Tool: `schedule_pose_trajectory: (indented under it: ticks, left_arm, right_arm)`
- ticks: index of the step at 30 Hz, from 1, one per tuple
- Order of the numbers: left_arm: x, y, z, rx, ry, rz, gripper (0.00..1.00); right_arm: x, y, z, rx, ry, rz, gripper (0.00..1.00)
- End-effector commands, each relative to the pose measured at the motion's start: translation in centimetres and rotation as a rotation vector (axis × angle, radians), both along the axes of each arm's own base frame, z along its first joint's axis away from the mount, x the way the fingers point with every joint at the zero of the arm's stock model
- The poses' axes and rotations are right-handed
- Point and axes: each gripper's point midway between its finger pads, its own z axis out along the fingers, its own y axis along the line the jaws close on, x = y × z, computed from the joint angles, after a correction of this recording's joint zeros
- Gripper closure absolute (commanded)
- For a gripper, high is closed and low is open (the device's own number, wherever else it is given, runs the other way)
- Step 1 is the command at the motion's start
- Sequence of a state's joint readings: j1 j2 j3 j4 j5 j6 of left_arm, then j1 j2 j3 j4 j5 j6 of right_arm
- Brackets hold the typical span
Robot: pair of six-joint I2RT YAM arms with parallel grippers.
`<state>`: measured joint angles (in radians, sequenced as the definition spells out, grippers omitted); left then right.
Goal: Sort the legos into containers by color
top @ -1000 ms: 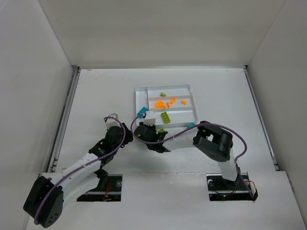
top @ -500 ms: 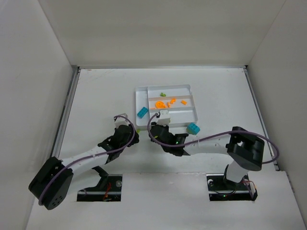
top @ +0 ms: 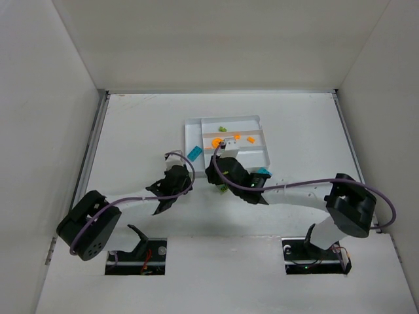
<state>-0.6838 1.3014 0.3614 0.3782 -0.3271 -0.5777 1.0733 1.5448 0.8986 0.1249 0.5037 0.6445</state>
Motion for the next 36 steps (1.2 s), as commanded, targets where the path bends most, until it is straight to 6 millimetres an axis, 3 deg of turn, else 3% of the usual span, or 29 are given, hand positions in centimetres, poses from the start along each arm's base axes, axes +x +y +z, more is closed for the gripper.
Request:
schedule_pose_trajectory:
  ticks: [1, 7, 13, 19, 23, 29, 33, 36]
  left_arm:
    - [0.6, -0.8, 1.1, -0.001, -0.039, -0.023, 0.80]
    - [0.2, -0.2, 1.9, -0.004, -0.050, -0.015, 0.88]
    - [-0.6, 0.0, 3.4, -0.034, -0.070, -0.017, 0.90]
    - [-1.1, 0.2, 6.8, -0.105, -0.119, -0.011, 0.91]
    - [-0.7, -0.1, 8.7, -0.131, -0.149, -0.011, 0.91]
    - [1.2, -1.4, 11.0, -0.170, -0.195, -0.014, 0.91]
    - [2.9, -3.2, 12.9, -0.200, -0.233, -0.036, 0.91]
    - [4.8, -4.6, 14.8, -0.223, -0.282, -0.041, 0.91]
  right_arm:
    - [3.1, -0.7, 2.9, 0.061, -0.058, -0.009, 0.66]
    - [10.8, -3.2, 4.5, 0.076, -0.110, -0.093, 0.67]
    - [18.8, -6.4, 3.1, 0.033, -0.103, -0.207, 0.67]
    - [24.0, -8.0, 0.9, -0.041, -0.066, -0.260, 0.66]
    - [25.7, -8.3, 0.0, -0.072, -0.053, -0.278, 0.64]
    - [26.5, -8.9, 0.1, -0.072, -0.062, -0.300, 0.47]
    - [25.5, -9.4, 1.5, -0.054, -0.078, -0.305, 0.43]
    - [23.7, -10.4, 3.3, -0.028, -0.101, -0.312, 0.43]
